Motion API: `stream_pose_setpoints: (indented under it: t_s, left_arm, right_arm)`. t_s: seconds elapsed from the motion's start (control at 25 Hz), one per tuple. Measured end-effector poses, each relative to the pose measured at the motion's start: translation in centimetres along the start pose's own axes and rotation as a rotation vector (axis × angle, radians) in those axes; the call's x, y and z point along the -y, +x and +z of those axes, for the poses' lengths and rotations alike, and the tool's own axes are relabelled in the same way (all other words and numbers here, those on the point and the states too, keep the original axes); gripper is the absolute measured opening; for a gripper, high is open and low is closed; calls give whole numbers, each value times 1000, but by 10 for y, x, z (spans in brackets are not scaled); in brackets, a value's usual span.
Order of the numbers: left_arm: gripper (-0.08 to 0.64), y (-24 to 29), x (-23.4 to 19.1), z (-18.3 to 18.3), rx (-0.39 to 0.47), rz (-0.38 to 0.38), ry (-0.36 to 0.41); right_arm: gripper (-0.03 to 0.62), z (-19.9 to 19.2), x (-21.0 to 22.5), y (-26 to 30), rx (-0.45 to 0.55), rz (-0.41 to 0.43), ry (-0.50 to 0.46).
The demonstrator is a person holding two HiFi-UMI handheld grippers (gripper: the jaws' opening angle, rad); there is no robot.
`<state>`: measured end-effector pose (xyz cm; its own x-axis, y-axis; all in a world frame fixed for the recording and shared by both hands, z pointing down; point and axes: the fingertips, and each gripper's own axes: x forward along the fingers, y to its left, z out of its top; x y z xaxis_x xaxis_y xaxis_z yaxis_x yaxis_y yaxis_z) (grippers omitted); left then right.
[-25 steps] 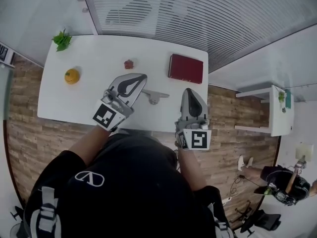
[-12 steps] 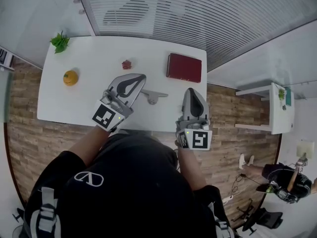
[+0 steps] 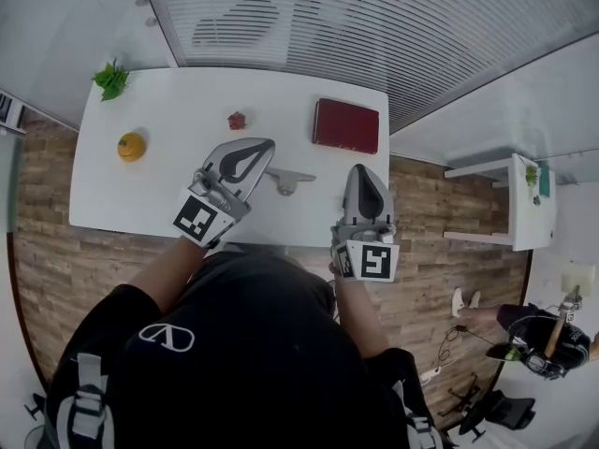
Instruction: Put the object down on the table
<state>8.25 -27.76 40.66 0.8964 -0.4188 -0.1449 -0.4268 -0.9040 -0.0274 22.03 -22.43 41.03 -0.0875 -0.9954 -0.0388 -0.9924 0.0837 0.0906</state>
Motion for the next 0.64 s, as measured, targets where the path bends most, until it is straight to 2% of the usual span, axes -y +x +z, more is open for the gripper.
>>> stream_pose_setpoints:
  t_s: [0.64]
  left_arm:
    - [5, 1, -3, 2, 3, 14, 8]
  right_arm:
    - [2, 2, 0, 1, -4, 0, -24]
